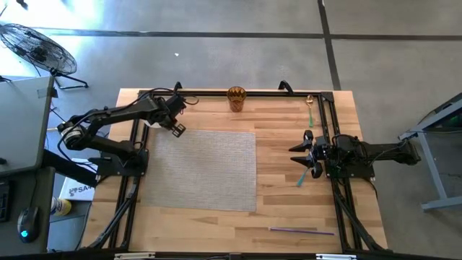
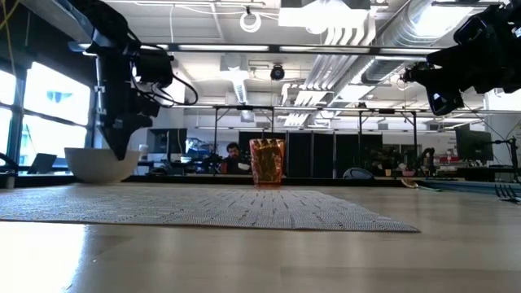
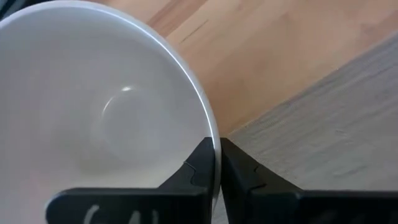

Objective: Pick & Place Utensil
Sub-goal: Put the white bowl on the gray mat

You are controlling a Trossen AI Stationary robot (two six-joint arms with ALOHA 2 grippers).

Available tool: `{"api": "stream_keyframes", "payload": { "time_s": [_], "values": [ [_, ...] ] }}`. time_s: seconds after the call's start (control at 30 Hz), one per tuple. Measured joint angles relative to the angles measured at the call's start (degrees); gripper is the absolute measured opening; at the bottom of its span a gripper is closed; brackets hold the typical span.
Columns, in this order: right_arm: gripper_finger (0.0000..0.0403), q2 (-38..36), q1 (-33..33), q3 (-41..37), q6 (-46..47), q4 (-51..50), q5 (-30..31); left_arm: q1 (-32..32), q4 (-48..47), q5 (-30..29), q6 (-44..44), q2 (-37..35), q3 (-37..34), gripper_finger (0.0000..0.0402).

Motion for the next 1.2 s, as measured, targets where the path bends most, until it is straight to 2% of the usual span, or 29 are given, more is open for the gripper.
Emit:
{"api": "stream_keyframes", "payload": {
  "time_s": [0.13, 0.27, 0.63, 0.87, 1.03, 1.2],
  "values": [
    [0.0170, 0.00, -0.02, 0.00, 0.00, 0.01, 0.00, -0.53, -3.24, 3.76, -0.14, 0.00, 3.13, 0.0006],
    [0.0170, -0.02, -0.02, 0.00, 0.00, 0.02, 0.00, -5.15, -7.23, 4.71, -0.17, -0.02, 6.78, 0.0004],
    [0.0169, -0.01, -0.02, 0.02, 0.00, 0.01, 0.01, -32.98, -6.85, 6.22, -4.76, -0.04, 11.13, 0.0002],
    [0.0170, -0.02, -0.02, 0.01, 0.00, 0.01, 0.00, -45.90, -1.43, 7.52, -3.41, 0.85, 11.14, 0.0002],
    [0.0170, -0.02, -0.02, 0.01, 0.00, 0.02, 0.00, -50.71, -0.81, 9.24, 0.26, 7.40, 11.40, 0.0001],
    [0.0170, 0.29, -0.02, 0.02, 0.00, 0.13, -0.02, -52.78, -1.46, 9.02, 3.65, 14.82, 16.09, 0.0001]
  ]
}}
